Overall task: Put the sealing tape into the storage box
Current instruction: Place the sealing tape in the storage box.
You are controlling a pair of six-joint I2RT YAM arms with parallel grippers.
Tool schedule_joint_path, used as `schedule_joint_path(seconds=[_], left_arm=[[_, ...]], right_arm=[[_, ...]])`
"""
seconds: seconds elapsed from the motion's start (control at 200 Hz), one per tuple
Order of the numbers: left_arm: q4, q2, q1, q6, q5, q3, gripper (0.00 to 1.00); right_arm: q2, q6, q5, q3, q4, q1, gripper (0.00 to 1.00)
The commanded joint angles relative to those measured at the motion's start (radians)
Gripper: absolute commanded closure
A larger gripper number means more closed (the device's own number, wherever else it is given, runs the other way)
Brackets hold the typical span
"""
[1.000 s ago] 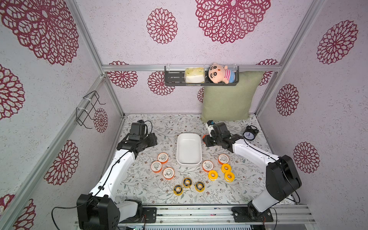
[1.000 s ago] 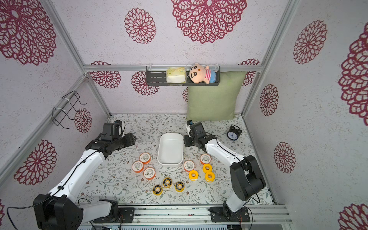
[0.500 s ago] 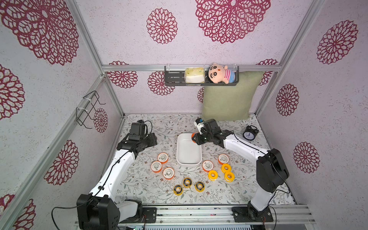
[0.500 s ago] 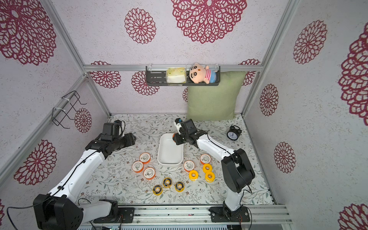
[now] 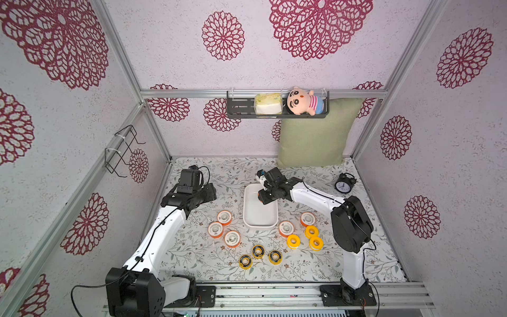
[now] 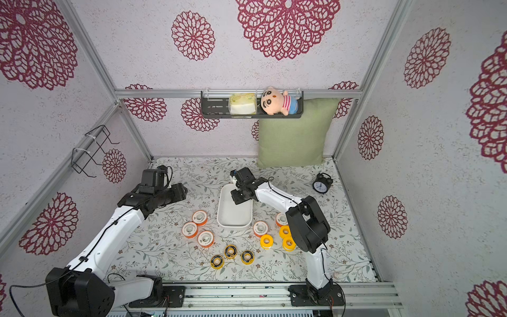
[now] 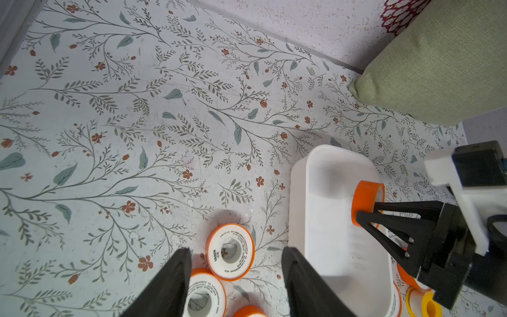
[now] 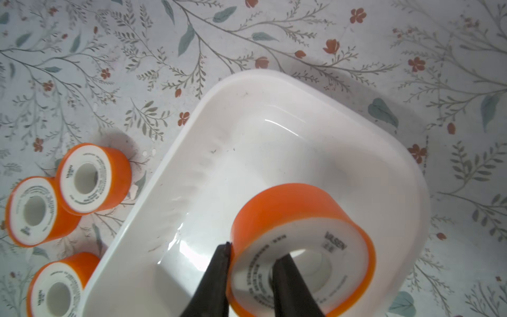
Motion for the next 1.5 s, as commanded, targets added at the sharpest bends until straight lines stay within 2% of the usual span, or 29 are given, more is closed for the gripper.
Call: schedule_joint_path(seconds=[0.0, 1.131, 1.496], left_arm=[[0.013, -0.014, 0.004, 0.015, -0.006, -0.001, 0.40], [0.011, -0.013, 0.005, 0.015, -0.009, -0.005, 0.40], [0.011, -0.013, 0.004, 0.017, -0.012, -0.006, 0.40]], right_arm=[[0.011, -0.020, 0.067, 0.051, -0.044, 0.010, 0.76], [0.202, -0.004, 0.229, 0.225, -0.136, 0.025, 0.74], [0.249, 0.006, 0.248, 0.268, -0.158, 0.024, 0.62]])
